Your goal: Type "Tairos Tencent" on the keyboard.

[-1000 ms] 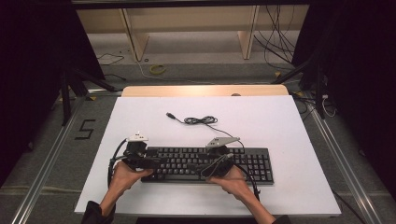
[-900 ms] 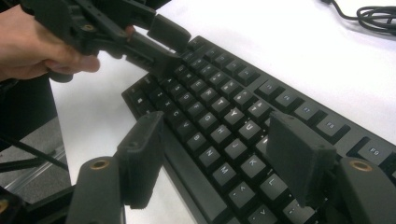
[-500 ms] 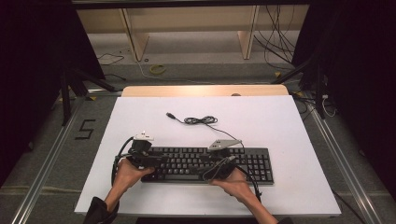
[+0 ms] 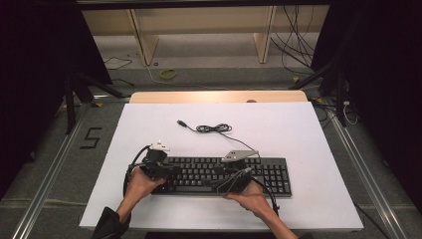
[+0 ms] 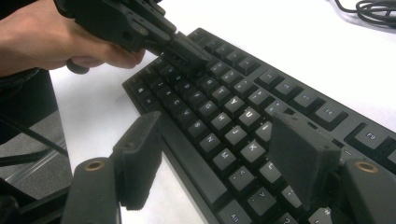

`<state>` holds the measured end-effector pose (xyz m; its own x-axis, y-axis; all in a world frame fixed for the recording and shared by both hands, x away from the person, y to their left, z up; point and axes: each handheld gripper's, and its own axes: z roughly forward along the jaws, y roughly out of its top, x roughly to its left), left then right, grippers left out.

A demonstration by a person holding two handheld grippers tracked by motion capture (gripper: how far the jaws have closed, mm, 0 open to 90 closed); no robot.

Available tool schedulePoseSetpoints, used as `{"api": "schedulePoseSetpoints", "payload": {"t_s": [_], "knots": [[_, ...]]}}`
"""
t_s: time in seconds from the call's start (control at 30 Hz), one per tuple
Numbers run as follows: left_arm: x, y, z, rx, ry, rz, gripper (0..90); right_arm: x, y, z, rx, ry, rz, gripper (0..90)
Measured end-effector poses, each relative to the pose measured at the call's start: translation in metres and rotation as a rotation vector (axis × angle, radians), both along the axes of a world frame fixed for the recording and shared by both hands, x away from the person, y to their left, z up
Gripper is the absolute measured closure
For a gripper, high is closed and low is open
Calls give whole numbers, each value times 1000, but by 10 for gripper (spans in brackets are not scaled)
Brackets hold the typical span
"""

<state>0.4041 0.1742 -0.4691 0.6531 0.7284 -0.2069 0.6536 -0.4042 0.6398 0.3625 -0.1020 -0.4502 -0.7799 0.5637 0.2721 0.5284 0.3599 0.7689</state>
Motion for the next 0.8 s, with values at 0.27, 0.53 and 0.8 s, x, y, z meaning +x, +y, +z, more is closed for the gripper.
{"api": "schedulePoseSetpoints", "payload": {"t_s": [0.27,0.53,0.8], "knots": [[0,-3,-3,23,2,-5,892,0,0,0,-2,-2,2,357],[-3,-3,1,3,-4,1,889,-1,1,-1,-6,0,-1,357],[-7,0,11,-55,-1,0,729,0,4,-1,-6,-6,-1,368]]}}
